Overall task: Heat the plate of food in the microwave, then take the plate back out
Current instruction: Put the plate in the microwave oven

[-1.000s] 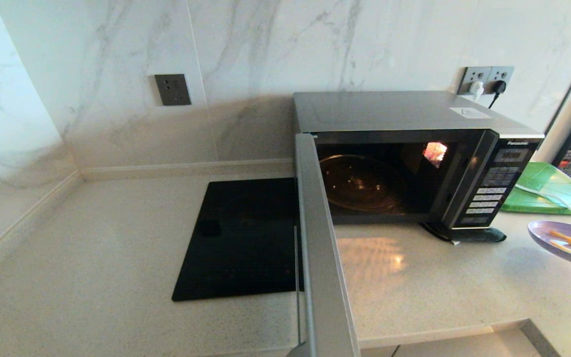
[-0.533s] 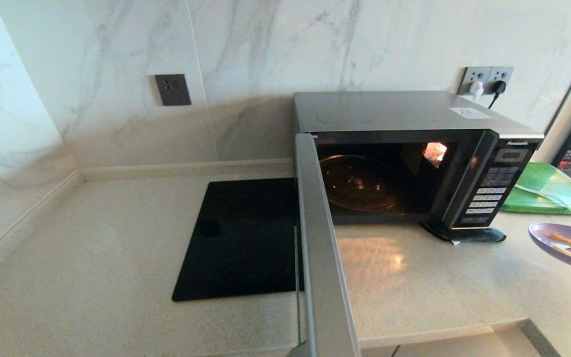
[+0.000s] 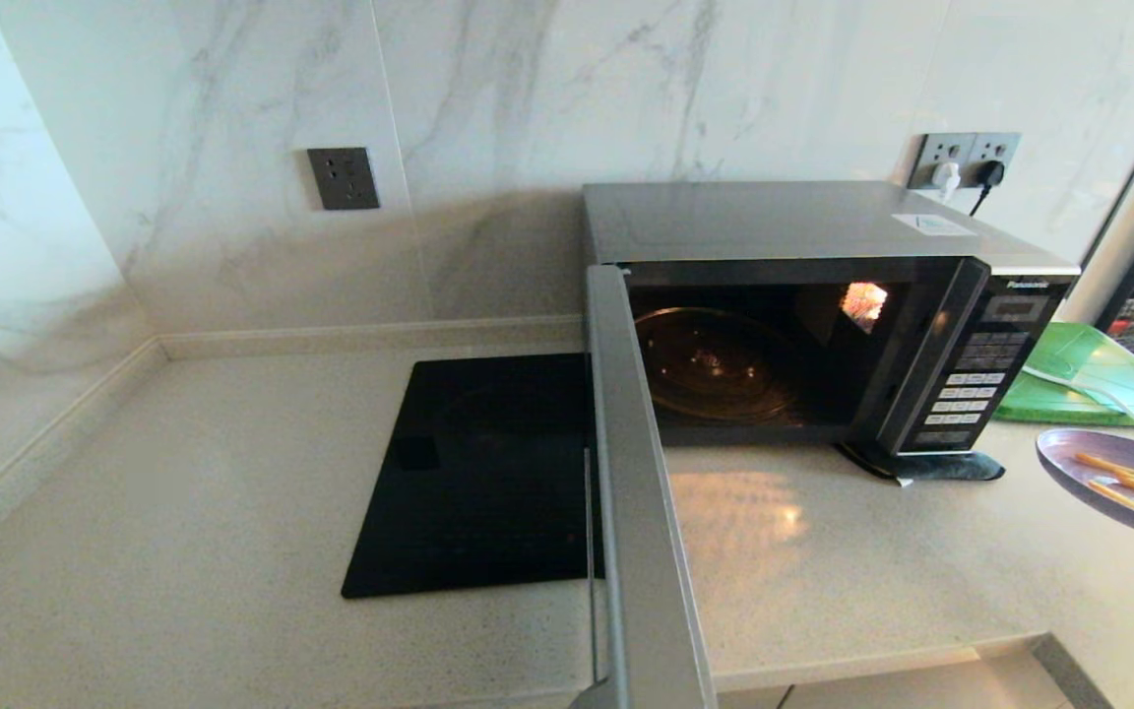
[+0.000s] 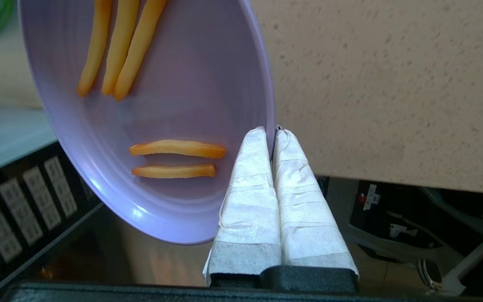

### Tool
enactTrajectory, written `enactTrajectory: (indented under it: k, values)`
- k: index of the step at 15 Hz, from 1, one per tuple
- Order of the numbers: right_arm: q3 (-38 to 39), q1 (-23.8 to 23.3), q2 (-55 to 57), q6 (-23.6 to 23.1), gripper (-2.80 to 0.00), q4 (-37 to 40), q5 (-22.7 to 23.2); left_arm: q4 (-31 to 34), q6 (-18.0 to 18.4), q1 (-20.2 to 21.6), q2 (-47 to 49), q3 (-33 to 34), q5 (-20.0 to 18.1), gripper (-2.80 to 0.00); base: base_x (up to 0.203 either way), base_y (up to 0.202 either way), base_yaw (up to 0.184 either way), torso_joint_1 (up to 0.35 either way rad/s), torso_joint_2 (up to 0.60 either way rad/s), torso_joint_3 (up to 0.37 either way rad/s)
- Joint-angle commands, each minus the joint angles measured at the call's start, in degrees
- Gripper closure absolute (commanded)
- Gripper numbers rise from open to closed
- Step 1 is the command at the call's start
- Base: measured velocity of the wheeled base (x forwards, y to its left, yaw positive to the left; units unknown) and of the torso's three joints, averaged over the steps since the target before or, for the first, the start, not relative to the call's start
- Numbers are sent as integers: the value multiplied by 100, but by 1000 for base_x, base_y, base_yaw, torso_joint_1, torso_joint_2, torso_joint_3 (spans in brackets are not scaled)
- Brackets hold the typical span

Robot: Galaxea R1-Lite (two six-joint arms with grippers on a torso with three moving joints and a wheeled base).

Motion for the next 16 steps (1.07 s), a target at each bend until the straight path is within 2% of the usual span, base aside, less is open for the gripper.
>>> enactTrajectory:
  k: [1,7,16]
  values:
    - [77,14,-268,18,0,22,114,-5,-6,2,9,0,2,0,0,0,0,0,0,0]
    - [324,168,-671,-170,0,22,447,-5,-6,2,9,0,2,0,0,0,0,0,0,0]
    - [548,1166,-1105,-282,0,48,460,-5,-6,2,9,0,2,0,0,0,0,0,0,0]
